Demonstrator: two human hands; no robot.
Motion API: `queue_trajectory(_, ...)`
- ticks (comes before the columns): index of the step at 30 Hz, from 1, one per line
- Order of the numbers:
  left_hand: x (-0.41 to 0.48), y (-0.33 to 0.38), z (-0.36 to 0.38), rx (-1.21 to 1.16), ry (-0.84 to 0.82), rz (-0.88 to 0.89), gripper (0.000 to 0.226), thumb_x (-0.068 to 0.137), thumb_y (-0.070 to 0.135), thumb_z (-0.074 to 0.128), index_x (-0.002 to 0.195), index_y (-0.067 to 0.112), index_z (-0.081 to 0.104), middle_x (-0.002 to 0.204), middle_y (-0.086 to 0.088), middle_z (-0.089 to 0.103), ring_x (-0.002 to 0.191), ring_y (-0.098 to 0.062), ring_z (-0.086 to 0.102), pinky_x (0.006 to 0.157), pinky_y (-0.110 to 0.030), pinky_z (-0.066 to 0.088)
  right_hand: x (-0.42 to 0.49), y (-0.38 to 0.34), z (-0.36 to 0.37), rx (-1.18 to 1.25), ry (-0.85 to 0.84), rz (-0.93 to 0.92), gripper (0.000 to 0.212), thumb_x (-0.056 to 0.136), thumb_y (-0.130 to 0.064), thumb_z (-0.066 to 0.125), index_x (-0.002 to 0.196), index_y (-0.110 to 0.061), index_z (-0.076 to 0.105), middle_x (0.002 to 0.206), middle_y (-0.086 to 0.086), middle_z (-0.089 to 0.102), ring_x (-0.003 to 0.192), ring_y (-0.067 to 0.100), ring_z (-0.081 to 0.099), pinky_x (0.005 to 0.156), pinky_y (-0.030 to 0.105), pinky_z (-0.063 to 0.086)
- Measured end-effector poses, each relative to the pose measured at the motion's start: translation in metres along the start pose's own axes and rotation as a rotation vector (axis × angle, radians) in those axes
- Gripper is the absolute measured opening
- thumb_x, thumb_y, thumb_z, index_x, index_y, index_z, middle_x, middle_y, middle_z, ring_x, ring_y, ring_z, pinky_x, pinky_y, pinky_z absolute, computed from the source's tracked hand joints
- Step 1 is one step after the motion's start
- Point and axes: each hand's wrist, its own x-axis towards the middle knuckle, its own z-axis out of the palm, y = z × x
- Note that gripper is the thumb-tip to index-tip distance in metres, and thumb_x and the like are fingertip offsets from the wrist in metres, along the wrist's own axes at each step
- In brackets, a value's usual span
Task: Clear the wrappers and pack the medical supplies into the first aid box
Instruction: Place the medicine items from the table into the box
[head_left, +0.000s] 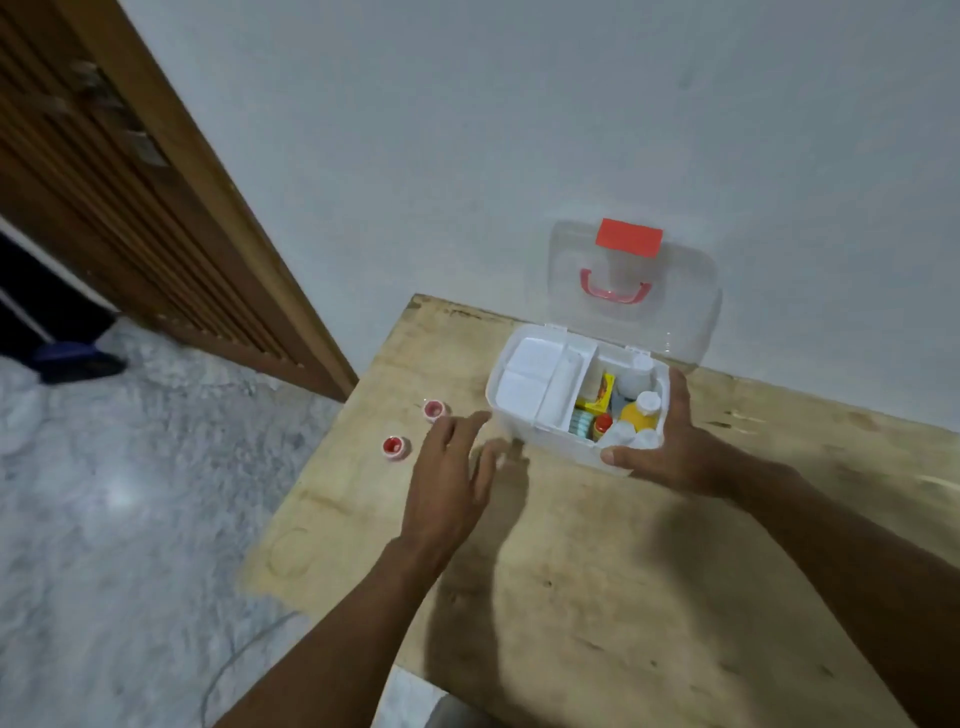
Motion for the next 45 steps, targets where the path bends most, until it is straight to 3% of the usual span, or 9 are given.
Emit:
queue_trajectory(7, -0.06, -0.081, -0.024, 0.181, -0.009, -0.14, 0.036, 0.092, 0.008, 0.063, 0.128, 0.005, 0.062, 0.129, -0.012, 0.056, 0.115, -0.025, 0.058, 0.097, -0.02, 0.039, 0.004, 0.0, 0.003, 0.036, 0.015, 0.002, 0.156, 0.038, -0.067, 0.09, 0.151, -0.034, -0.012, 0.146, -0.017, 0.025, 0.13, 0.011, 0.039, 0.108, 0.042, 0.042)
queue_trajectory(13, -0.005, -0.125, -0.029, 0.184, -0.03, 0.018, 0.051, 0.085, 0.012, 0.075, 0.131, -0.002, 0.056, 0.139, -0.023, 0.051, 0.123, -0.029, 0.055, 0.103, -0.03, 0.044, -0.005, -0.016, 0.005, -0.004, 0.031, 0.0, 0.135, 0.058, -0.04, 0.093, 0.15, -0.031, -0.006, 0.116, -0.047, 0.023, 0.118, -0.012, 0.027, 0.095, 0.02, 0.039)
queue_trajectory(19, 0.042, -0.148, 0.002, 0.148, -0.222, 0.323, 0.061, 0.095, 0.033, 0.063, 0.144, 0.007, 0.036, 0.148, -0.017, 0.038, 0.139, -0.037, 0.037, 0.112, -0.051, 0.039, -0.007, -0.028, 0.005, -0.09, 0.019, 0.12, 0.145, 0.052, -0.057, 0.088, 0.15, -0.039, -0.017, 0.15, -0.023, 0.008, 0.136, 0.01, 0.027, 0.107, 0.036, 0.036)
queue_trajectory(24, 0.063, -0.145, 0.017, 0.114, -0.343, 0.315, 0.042, 0.101, 0.038, 0.05, 0.141, 0.027, 0.048, 0.153, -0.01, 0.037, 0.139, -0.023, 0.04, 0.11, -0.044, 0.041, -0.007, -0.038, 0.006, -0.148, 0.01, 0.286, 0.15, 0.048, -0.07, 0.078, 0.147, -0.036, -0.03, 0.162, -0.01, -0.004, 0.141, 0.019, 0.026, 0.105, 0.029, 0.029)
queue_trajectory(26, 0.072, -0.14, 0.018, 0.084, -0.34, 0.314, 0.018, 0.098, 0.049, 0.047, 0.114, 0.05, 0.055, 0.139, 0.005, 0.053, 0.127, -0.012, 0.049, 0.106, -0.04, 0.044, -0.008, -0.042, 0.007, -0.159, 0.005, 0.317, 0.157, 0.04, -0.077, 0.079, 0.145, -0.038, -0.031, 0.162, -0.01, -0.005, 0.141, 0.019, 0.026, 0.106, 0.031, 0.03)
queue_trajectory(30, 0.096, -0.133, 0.021, -0.014, -0.204, 0.28, 0.024, 0.095, 0.012, 0.049, 0.072, 0.017, 0.047, 0.07, -0.007, 0.047, 0.07, -0.031, 0.045, 0.077, -0.048, 0.046, -0.008, -0.042, 0.008, -0.154, 0.011, 0.34, 0.14, 0.067, -0.043, 0.084, 0.146, -0.036, -0.031, 0.161, -0.012, -0.01, 0.145, 0.021, 0.023, 0.104, 0.027, 0.029)
queue_trajectory(33, 0.095, -0.122, 0.013, -0.103, -0.207, 0.133, 0.003, 0.092, 0.015, 0.063, 0.09, 0.013, 0.064, 0.088, 0.002, 0.065, 0.086, -0.024, 0.06, 0.084, -0.042, 0.053, -0.009, -0.043, 0.01, -0.144, 0.018, 0.343, 0.132, 0.077, -0.027, 0.082, 0.145, -0.037, -0.03, 0.158, -0.014, -0.003, 0.135, 0.014, 0.028, 0.099, 0.023, 0.029)
queue_trajectory(39, 0.089, -0.089, -0.01, -0.253, -0.114, -0.035, 0.033, 0.091, 0.011, 0.069, 0.123, 0.012, 0.063, 0.118, -0.005, 0.048, 0.099, -0.005, 0.047, 0.084, -0.006, 0.042, -0.01, -0.048, 0.009, -0.074, 0.002, 0.272, 0.136, 0.074, -0.027, 0.086, 0.147, -0.036, -0.029, 0.137, -0.032, -0.008, 0.133, 0.003, 0.017, 0.103, 0.025, 0.031)
queue_trajectory(45, 0.112, -0.032, -0.01, -0.334, -0.043, 0.025, 0.032, 0.09, 0.012, 0.069, 0.122, 0.014, 0.066, 0.112, -0.001, 0.058, 0.096, 0.001, 0.051, 0.085, -0.025, 0.051, -0.013, -0.048, 0.007, 0.028, -0.02, 0.218, 0.137, 0.07, -0.029, 0.087, 0.146, -0.041, -0.026, 0.142, -0.028, 0.004, 0.135, 0.008, 0.025, 0.1, 0.028, 0.039)
